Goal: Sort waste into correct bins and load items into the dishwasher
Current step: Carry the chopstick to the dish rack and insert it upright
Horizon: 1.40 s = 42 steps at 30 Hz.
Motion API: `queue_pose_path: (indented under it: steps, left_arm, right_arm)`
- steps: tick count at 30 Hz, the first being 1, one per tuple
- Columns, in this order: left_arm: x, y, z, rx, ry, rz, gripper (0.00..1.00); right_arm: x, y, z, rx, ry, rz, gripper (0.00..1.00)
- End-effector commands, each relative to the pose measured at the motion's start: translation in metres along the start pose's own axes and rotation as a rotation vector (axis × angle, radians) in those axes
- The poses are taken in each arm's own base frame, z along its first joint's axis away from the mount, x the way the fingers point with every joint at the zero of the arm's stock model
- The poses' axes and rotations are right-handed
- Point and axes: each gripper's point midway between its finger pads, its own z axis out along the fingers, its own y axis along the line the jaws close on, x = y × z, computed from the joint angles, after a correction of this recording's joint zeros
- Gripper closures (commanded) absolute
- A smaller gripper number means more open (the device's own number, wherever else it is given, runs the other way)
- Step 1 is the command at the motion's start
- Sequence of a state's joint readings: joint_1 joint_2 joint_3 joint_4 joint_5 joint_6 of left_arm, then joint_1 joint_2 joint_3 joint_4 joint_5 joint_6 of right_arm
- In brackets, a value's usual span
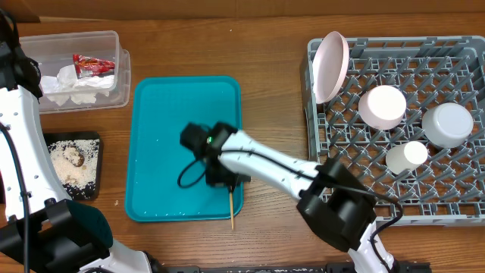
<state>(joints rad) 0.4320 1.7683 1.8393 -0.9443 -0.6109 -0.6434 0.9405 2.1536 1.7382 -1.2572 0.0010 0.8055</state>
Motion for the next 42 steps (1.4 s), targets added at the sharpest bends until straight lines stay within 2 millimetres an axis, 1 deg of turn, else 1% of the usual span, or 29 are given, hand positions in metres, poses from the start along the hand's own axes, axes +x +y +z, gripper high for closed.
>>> queue_pose_path:
  steps: [1, 2, 3, 5, 7, 9, 10, 12, 16, 18, 20, 23, 24, 26, 29, 33, 36, 39, 42]
  left_arm:
    - [0.001, -0.001, 0.0, -0.01, -0.008, 0.022, 0.0]
    - [0.001, -0.001, 0.0, -0.01, -0.008, 0.022, 0.0]
    - [0.0, -0.001, 0.0, -0.009, -0.008, 0.022, 0.0]
    - [0.0, -0.001, 0.0, -0.009, -0.008, 0.022, 0.0]
    - [0.0, -0.001, 0.0, -0.009, -0.008, 0.022, 0.0]
    - [0.001, -0.001, 0.0, -0.01, -0.008, 0.022, 0.0]
    - [0.0, -0.001, 0.0, -0.009, -0.008, 0.022, 0.0]
    - [0.001, -0.001, 0.0, -0.01, -0.008, 0.022, 0.0]
    - [0.0, -0.001, 0.0, -0.009, -0.008, 0.022, 0.0]
    - [0.0, -0.001, 0.0, -0.009, -0.008, 0.022, 0.0]
    - [0.0, -0.001, 0.0, -0.009, -0.008, 0.022, 0.0]
    - [0.001, -0.002, 0.0, -0.008, -0.008, 0.024, 0.0]
    - [0.001, -0.002, 0.0, -0.008, -0.008, 0.023, 0.0]
    - [0.001, -0.002, 0.0, -0.008, -0.008, 0.023, 0.0]
    - [0.001, -0.002, 0.0, -0.008, -0.008, 0.023, 0.0]
    - [0.0, 0.0, 0.001, -0.012, -0.008, 0.02, 0.0]
    - [0.0, 0.0, 0.001, -0.012, -0.008, 0.02, 0.0]
    - [0.001, -0.001, 0.0, -0.009, -0.008, 0.022, 0.0]
    - [0.002, -0.004, -0.001, -0.004, -0.008, 0.026, 0.0]
  right_arm:
    - [-0.045, -0.015, -0.06, -0.027, -0.143, -0.028, 0.96]
    - [-0.056, -0.032, -0.079, 0.002, -0.176, -0.008, 0.96]
    - [-0.063, -0.044, -0.092, 0.023, -0.198, 0.002, 0.96]
    - [-0.077, -0.084, -0.122, 0.087, -0.239, 0.05, 0.96]
    - [-0.083, -0.124, -0.142, 0.134, -0.245, 0.124, 0.96]
    - [-0.082, -0.16, -0.155, 0.151, -0.224, 0.198, 0.96]
    - [-0.084, -0.174, -0.159, 0.143, -0.216, 0.217, 0.96]
    - [-0.085, -0.194, -0.166, 0.08, -0.187, 0.218, 0.96]
    - [-0.081, -0.219, -0.175, -0.05, -0.141, 0.195, 0.96]
    - [-0.074, -0.233, -0.172, -0.07, -0.115, 0.205, 0.96]
    - [-0.06, -0.246, -0.164, -0.065, -0.076, 0.223, 0.96]
    - [-0.035, -0.256, -0.148, -0.046, -0.009, 0.222, 0.96]
    - [-0.029, -0.257, -0.142, -0.046, 0.005, 0.222, 0.96]
    - [-0.024, -0.253, -0.132, -0.07, 0.013, 0.191, 0.96]
    - [-0.028, -0.247, -0.117, -0.104, 0.001, 0.15, 0.96]
    - [-0.039, -0.245, -0.094, -0.11, -0.022, 0.151, 0.96]
    - [-0.04, -0.245, -0.08, -0.107, -0.024, 0.15, 0.96]
    - [-0.037, -0.245, -0.073, -0.104, -0.014, 0.151, 0.96]
    - [-0.036, -0.246, -0.071, -0.103, -0.006, 0.151, 0.93]
